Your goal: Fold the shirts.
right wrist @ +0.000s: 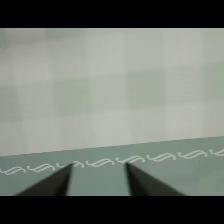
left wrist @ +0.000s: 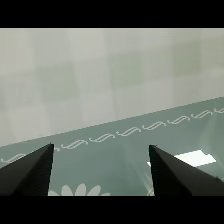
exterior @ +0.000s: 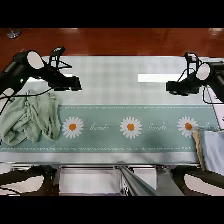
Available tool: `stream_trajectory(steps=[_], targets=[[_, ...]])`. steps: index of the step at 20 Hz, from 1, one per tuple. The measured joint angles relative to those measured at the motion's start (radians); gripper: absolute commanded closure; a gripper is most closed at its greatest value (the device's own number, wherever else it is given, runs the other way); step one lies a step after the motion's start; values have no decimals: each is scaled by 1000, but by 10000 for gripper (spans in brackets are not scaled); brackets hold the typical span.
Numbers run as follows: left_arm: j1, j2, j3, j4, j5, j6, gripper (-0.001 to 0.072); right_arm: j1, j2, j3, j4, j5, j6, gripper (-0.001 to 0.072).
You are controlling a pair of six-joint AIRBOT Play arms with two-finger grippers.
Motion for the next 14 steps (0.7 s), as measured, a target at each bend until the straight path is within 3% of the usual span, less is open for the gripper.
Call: stream_trajectory(steps=[6,10,14], targets=[[139,172,-32,154,-53,-50,6,-6,12,-11,-145,98,-28,75],[291,398,-334,248,124,-194,7,-6,61,-40,-165,106,-34,78],[364,472,-597,291,303,-270,7,-6,97,-50,-83,106,-38,79]])
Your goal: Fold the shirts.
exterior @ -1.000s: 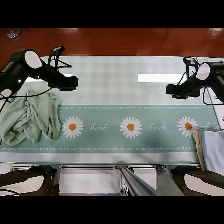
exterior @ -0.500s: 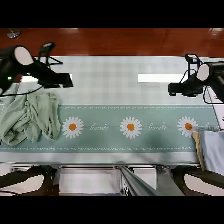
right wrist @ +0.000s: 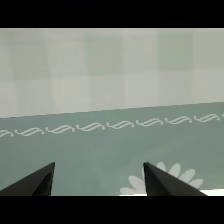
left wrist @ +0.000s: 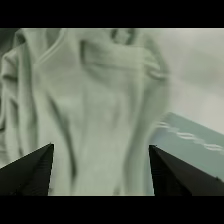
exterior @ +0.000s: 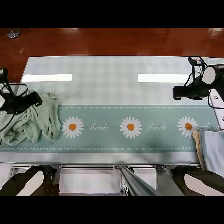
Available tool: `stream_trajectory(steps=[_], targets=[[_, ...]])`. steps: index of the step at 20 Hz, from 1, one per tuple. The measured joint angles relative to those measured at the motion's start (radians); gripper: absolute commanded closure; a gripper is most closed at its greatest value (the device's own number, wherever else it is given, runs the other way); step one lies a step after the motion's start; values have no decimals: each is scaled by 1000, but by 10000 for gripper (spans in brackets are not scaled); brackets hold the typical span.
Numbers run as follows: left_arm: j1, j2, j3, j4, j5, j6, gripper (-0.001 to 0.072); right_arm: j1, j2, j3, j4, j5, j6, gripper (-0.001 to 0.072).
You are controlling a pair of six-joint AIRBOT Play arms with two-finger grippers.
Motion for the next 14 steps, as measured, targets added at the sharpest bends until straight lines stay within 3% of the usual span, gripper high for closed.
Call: stream_trajectory(steps=[5,13,14], targets=[[53,-49,-106,50,114,-33,9,0,18,-3,58,19,-1,79],[58,-138,-131,22,179,-39,12,0,21,-4,101,57,1,90],[58,-148,-132,2,184,-26,47,0,21,-4,101,61,3,90]])
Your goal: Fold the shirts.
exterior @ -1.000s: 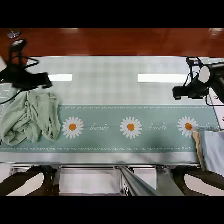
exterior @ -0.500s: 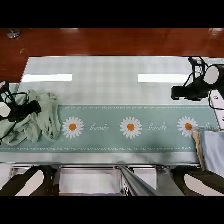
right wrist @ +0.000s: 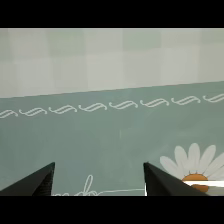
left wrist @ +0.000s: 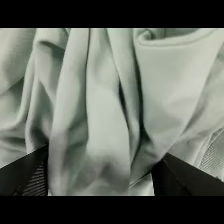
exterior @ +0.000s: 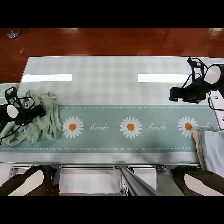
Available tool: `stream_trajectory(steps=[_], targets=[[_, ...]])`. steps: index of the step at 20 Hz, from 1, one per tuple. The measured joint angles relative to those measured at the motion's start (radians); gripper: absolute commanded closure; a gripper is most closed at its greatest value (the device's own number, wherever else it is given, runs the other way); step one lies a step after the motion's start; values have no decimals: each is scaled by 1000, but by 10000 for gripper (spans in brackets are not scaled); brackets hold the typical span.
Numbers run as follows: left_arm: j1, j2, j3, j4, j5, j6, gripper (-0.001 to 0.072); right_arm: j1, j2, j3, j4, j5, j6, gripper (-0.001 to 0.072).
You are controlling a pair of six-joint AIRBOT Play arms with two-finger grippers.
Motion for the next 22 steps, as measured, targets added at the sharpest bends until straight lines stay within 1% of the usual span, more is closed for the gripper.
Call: stream_trajectory(steps=[1,2,4,6,10,12,14,16,19,22], targets=[[0,-8,0,-19,3,19,327,0,1,0,1,3,3,89],[0,-14,0,-43,4,36,668,0,1,0,3,6,6,90],[-1,-22,13,-87,-11,83,677,0,2,0,7,13,13,89],[0,-24,55,-150,-83,163,677,0,13,0,8,19,13,89],[-4,18,248,-406,-176,364,677,0,95,0,4,4,23,90],[-21,53,372,-529,-191,439,677,0,159,0,-13,-8,32,90],[-52,81,499,-608,-211,473,678,0,224,0,-23,-17,39,89],[-101,98,636,-660,-223,486,678,0,287,0,-31,-23,40,90],[-198,108,841,-699,-232,476,678,0,367,0,-35,-28,44,89],[-313,112,1004,-718,-187,457,678,0,432,0,-37,-31,47,90]])
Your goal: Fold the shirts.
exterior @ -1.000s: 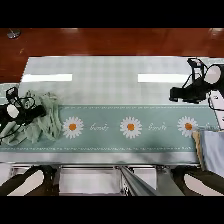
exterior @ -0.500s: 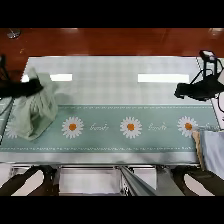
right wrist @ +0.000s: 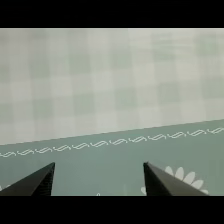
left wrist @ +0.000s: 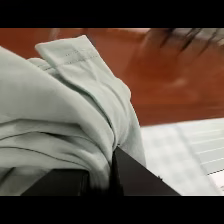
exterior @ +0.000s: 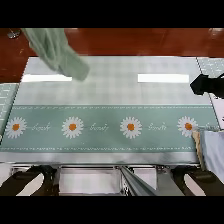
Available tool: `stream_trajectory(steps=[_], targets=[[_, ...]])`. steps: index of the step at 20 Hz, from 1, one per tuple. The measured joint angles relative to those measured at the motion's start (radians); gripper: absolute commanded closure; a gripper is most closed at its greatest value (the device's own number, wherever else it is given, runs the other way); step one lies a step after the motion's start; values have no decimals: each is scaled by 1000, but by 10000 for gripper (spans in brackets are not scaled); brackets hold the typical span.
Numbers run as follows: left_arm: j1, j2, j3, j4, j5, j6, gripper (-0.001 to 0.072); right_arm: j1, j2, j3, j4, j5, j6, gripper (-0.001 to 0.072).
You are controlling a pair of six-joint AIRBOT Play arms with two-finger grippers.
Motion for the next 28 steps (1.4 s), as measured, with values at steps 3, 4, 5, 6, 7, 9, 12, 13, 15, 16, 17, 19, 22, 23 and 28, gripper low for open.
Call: stream_trajectory(steps=[3,4,5,6,7,9,12,13,15,16,17,19,22,23,28], targets=[[-144,-3,89,-7,72,-14,678,0,48,0,3,0,0,90],[-203,-10,101,-9,91,-15,678,0,61,0,4,-1,1,90],[-261,-20,103,-9,105,-17,677,0,73,0,10,-2,1,89],[-321,-33,94,-9,121,-19,677,0,83,0,11,-5,1,89],[-389,-49,71,-9,139,-19,676,0,90,0,10,-6,2,90],[-506,-76,-3,-10,184,-22,676,0,100,0,14,-8,3,89],[-606,-93,-164,-11,211,-25,676,0,107,0,14,-11,1,89],[-618,-95,-222,-11,209,-26,676,0,108,0,14,-11,0,90],[-623,-97,-352,-4,161,-27,676,0,108,0,17,-12,0,90],[-616,-98,-421,1,137,-27,676,0,106,-1,22,-13,-1,90],[-604,-99,-486,8,119,-27,676,0,102,-2,34,-14,-2,90],[-565,-100,-610,23,77,-29,669,0,83,-8,79,-19,-8,90],[-491,-106,-733,27,28,-43,6,0,32,-35,177,-58,-19,86],[-462,-109,-748,31,3,-51,6,0,8,-42,210,-78,-20,86],[-182,-77,-624,134,-238,-53,7,-175,-107,17,280,-116,-45,88]])
